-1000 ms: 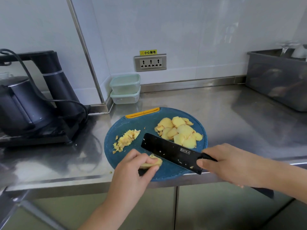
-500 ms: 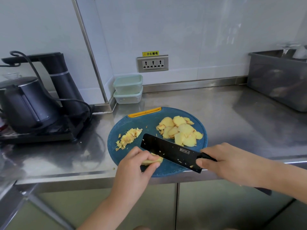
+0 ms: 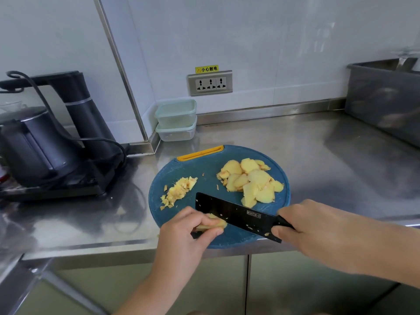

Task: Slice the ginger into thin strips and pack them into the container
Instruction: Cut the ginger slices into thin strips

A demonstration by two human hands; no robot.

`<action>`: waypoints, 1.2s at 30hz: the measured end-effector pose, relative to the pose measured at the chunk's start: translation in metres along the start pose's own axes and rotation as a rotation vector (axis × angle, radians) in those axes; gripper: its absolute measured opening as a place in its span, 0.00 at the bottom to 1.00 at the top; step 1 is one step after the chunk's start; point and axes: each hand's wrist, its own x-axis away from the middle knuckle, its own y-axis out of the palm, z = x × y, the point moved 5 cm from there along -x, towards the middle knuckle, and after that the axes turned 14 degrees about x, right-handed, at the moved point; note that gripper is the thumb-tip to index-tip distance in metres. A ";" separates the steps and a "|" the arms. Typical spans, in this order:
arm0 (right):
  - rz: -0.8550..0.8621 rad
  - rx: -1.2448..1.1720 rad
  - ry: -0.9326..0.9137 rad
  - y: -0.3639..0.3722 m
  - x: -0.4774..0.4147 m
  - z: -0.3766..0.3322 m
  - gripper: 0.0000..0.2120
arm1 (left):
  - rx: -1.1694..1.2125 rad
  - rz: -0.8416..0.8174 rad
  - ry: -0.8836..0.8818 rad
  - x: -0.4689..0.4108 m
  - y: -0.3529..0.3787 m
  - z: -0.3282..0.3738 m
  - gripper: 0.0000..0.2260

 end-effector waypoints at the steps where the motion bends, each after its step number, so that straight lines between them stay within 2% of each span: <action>1: -0.004 0.017 0.002 0.002 0.000 -0.002 0.14 | 0.008 0.000 0.006 0.000 0.000 0.000 0.10; 7: -0.019 -0.096 0.030 0.012 -0.008 0.004 0.14 | -0.017 0.005 0.055 0.003 0.000 -0.005 0.08; 11: -0.199 -0.496 0.090 0.023 -0.010 0.014 0.14 | -0.069 -0.017 0.194 0.008 -0.002 -0.002 0.07; 13: -0.261 -0.581 0.079 0.025 -0.010 0.017 0.15 | -0.071 -0.030 0.186 0.009 0.000 -0.004 0.07; 17: -0.207 -0.504 0.010 0.021 -0.010 0.020 0.16 | -0.077 -0.022 0.162 0.010 0.001 -0.001 0.06; 24: 0.046 -0.287 -0.038 0.011 0.000 0.019 0.16 | -0.075 -0.002 0.136 0.008 0.000 0.000 0.06; 36: 0.125 -0.048 -0.035 0.007 0.005 0.013 0.16 | -0.071 -0.001 0.126 0.008 -0.001 0.003 0.08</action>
